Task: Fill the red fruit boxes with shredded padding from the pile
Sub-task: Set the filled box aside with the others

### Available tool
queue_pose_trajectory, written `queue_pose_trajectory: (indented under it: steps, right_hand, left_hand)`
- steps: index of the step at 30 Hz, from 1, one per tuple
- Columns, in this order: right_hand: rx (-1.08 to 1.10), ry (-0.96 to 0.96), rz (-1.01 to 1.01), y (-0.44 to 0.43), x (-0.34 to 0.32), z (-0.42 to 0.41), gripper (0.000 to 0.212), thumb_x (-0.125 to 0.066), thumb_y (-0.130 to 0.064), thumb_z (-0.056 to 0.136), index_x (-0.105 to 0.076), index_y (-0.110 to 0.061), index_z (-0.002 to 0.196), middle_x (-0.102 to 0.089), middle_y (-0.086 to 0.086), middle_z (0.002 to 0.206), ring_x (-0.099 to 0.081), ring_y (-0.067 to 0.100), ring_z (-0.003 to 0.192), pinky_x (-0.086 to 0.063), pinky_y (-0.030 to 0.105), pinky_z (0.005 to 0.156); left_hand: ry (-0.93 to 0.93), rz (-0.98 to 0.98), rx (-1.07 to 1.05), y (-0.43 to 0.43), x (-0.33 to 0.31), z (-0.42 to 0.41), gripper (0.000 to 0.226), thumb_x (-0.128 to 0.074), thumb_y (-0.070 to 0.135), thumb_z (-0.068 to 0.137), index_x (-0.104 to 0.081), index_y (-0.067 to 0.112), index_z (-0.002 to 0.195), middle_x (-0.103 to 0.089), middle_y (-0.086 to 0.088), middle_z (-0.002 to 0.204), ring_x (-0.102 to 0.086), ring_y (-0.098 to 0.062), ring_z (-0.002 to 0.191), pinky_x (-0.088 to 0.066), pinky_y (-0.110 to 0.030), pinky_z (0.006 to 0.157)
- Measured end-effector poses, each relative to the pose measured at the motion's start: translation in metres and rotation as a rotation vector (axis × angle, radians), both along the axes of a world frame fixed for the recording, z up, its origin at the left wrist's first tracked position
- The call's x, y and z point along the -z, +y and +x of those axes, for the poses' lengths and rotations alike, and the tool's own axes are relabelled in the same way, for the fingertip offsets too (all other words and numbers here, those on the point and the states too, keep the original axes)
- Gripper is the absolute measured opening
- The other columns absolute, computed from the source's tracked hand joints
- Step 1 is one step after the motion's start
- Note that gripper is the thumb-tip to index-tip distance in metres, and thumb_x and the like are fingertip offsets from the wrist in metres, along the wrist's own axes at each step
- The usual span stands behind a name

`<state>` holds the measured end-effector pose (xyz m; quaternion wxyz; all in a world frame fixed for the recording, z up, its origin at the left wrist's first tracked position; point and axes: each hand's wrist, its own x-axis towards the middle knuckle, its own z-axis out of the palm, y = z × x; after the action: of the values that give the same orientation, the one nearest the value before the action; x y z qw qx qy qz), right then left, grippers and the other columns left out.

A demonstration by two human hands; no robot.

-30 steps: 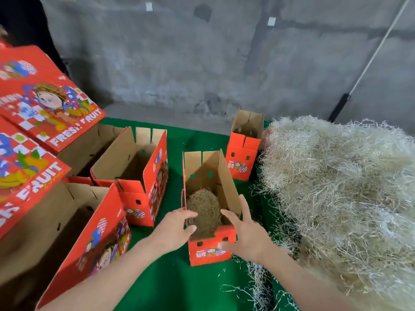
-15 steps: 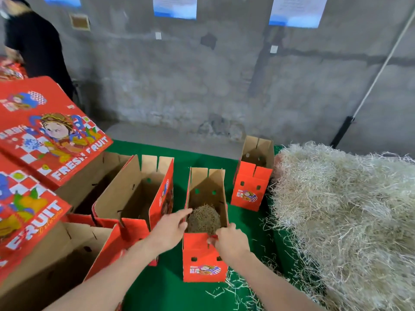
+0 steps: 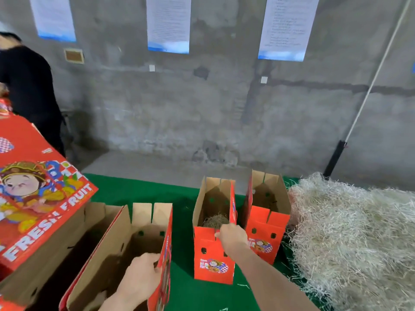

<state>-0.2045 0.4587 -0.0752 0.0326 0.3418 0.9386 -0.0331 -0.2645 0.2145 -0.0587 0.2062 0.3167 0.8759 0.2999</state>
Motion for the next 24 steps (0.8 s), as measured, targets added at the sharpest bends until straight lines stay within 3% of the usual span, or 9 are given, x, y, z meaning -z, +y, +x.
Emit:
queue_pose_trajectory:
  steps: [3, 5, 7, 9, 12, 15, 18, 21, 24]
  right_hand:
    - [0.078, 0.07, 0.03, 0.038, -0.007, -0.016, 0.024, -0.049, -0.026, 0.095, -0.065, -0.014, 0.108, -0.065, 0.007, 0.11, -0.061, 0.026, 0.105, -0.049, 0.036, 0.084]
    - [0.159, 0.074, 0.045, 0.059, -0.009, -0.023, 0.024, -0.049, -0.027, 0.095, -0.064, -0.016, 0.111, -0.065, 0.005, 0.111, -0.06, 0.025, 0.107, -0.051, 0.034, 0.083]
    - [0.216, 0.041, 0.068, 0.071, -0.007, -0.026, 0.03, -0.044, -0.029, 0.097, -0.056, -0.023, 0.124, -0.057, 0.009, 0.124, -0.055, 0.028, 0.113, -0.052, 0.035, 0.081]
    - [0.335, 0.086, 0.037, 0.074, -0.006, -0.026, 0.045, -0.033, -0.041, 0.098, -0.042, -0.018, 0.136, -0.034, 0.022, 0.143, -0.053, 0.033, 0.116, -0.051, 0.036, 0.078]
    - [0.364, 0.275, 0.052, 0.067, -0.009, -0.025, 0.043, -0.04, -0.036, 0.096, -0.032, -0.013, 0.131, -0.013, 0.024, 0.148, -0.06, 0.032, 0.102, -0.045, 0.031, 0.067]
    - [0.129, 0.384, 0.084, 0.041, -0.011, -0.02, 0.032, -0.042, -0.024, 0.095, -0.036, -0.013, 0.125, -0.029, 0.013, 0.137, -0.062, 0.03, 0.091, -0.047, 0.033, 0.067]
    - [-0.106, 0.414, 0.023, 0.0, -0.004, -0.007, 0.025, -0.044, -0.027, 0.094, -0.046, -0.017, 0.117, -0.044, 0.004, 0.12, -0.061, 0.027, 0.093, -0.047, 0.034, 0.073]
    - [-0.229, 0.428, -0.066, -0.035, 0.001, 0.022, 0.021, -0.048, -0.028, 0.092, -0.055, -0.019, 0.11, -0.058, 0.0, 0.109, -0.06, 0.021, 0.094, -0.045, 0.029, 0.074]
    - [-0.275, 0.436, -0.112, -0.047, -0.001, 0.063, 0.018, -0.051, -0.027, 0.091, -0.06, -0.019, 0.104, -0.065, -0.002, 0.101, -0.061, 0.015, 0.092, -0.047, 0.027, 0.078]
  left_hand:
    - [0.007, -0.066, -0.009, 0.003, -0.001, -0.011, 0.026, -0.046, 0.027, 0.097, -0.056, 0.024, 0.121, -0.063, 0.003, 0.118, -0.06, -0.007, 0.103, -0.043, -0.021, 0.1]
    - [0.012, -0.089, -0.035, 0.004, -0.002, -0.017, 0.027, -0.042, 0.029, 0.099, -0.053, 0.019, 0.121, -0.058, -0.001, 0.124, -0.054, -0.007, 0.113, -0.034, -0.02, 0.107]
    - [0.026, -0.093, -0.021, 0.004, -0.002, -0.017, 0.03, -0.038, 0.029, 0.1, -0.048, 0.02, 0.127, -0.054, 0.001, 0.129, -0.05, -0.007, 0.118, -0.03, -0.017, 0.106]
    - [0.038, -0.106, 0.028, 0.003, -0.003, -0.012, 0.033, -0.039, 0.027, 0.1, -0.046, 0.024, 0.132, -0.055, 0.005, 0.129, -0.052, -0.005, 0.116, -0.033, -0.016, 0.104]
    - [0.032, -0.038, 0.052, -0.001, -0.002, -0.003, 0.037, -0.044, 0.019, 0.098, -0.05, 0.025, 0.134, -0.062, 0.007, 0.122, -0.061, -0.008, 0.106, -0.044, -0.018, 0.096]
    - [-0.034, 0.029, 0.046, -0.004, -0.002, 0.003, 0.034, -0.048, 0.018, 0.096, -0.054, 0.021, 0.13, -0.066, 0.006, 0.116, -0.066, -0.009, 0.097, -0.052, -0.018, 0.086]
    - [0.022, 0.048, -0.016, -0.002, 0.0, 0.007, 0.026, -0.053, 0.022, 0.094, -0.062, 0.016, 0.118, -0.069, 0.002, 0.11, -0.068, -0.011, 0.09, -0.055, -0.024, 0.081]
    - [0.094, -0.002, -0.165, 0.003, 0.006, 0.01, 0.019, -0.057, 0.018, 0.091, -0.059, 0.011, 0.108, -0.068, -0.003, 0.106, -0.067, -0.015, 0.09, -0.053, -0.021, 0.076]
    - [0.092, -0.003, -0.258, 0.007, 0.008, 0.023, 0.011, -0.055, 0.011, 0.09, -0.057, 0.006, 0.1, -0.067, -0.009, 0.106, -0.066, -0.023, 0.092, -0.054, -0.032, 0.078]
